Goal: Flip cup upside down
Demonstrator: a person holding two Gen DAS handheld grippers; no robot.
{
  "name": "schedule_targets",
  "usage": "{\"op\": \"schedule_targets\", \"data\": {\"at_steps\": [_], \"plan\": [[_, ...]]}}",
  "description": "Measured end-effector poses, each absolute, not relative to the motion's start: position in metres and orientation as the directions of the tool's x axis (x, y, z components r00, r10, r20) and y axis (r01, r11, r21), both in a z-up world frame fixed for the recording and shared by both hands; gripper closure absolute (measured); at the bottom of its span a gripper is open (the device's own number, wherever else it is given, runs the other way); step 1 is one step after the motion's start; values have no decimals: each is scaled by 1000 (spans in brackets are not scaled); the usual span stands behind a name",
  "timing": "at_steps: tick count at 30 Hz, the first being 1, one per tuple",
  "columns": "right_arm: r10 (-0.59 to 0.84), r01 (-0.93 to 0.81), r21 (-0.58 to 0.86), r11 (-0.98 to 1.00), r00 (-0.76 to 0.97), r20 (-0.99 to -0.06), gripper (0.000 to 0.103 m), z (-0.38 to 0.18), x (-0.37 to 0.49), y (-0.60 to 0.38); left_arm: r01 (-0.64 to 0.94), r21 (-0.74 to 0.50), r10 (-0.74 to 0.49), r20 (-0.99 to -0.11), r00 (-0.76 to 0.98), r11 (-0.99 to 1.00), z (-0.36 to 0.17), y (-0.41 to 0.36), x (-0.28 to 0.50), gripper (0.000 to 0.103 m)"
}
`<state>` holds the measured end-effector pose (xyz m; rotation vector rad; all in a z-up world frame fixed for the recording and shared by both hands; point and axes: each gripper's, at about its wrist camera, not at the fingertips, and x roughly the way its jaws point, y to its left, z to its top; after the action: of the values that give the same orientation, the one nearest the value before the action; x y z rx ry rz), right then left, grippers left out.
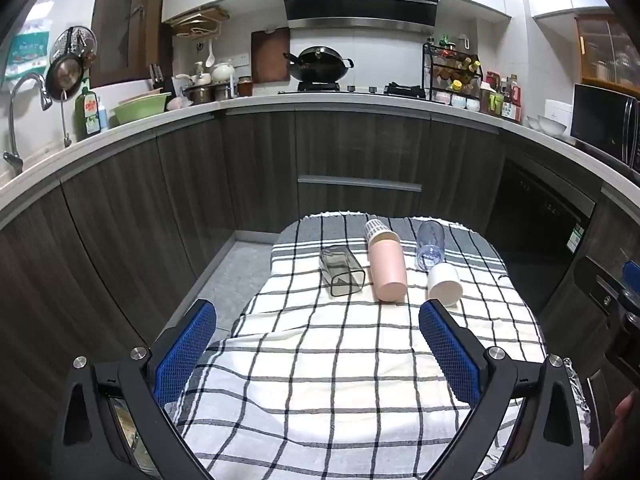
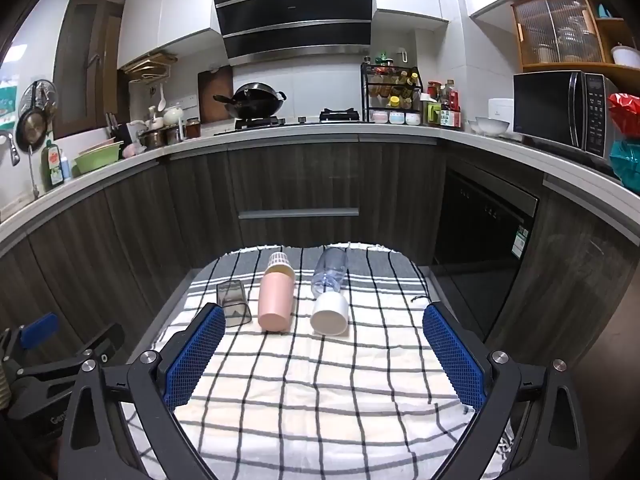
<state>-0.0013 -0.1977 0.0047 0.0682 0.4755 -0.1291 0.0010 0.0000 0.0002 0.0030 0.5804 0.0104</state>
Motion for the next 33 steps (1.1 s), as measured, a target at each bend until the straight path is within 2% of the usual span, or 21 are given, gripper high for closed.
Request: {"op": "schedule_targets", "data": {"at_steps": [8, 33], "plan": [[-103, 139, 44, 989, 879, -465, 3, 5, -2, -198, -5, 5, 7, -525, 851, 1000, -2, 1, -2, 0], [-101, 141, 48, 989, 874, -475, 3, -1, -1, -198, -4, 14, 11, -542, 840, 1000, -5, -1, -1, 0]]}}
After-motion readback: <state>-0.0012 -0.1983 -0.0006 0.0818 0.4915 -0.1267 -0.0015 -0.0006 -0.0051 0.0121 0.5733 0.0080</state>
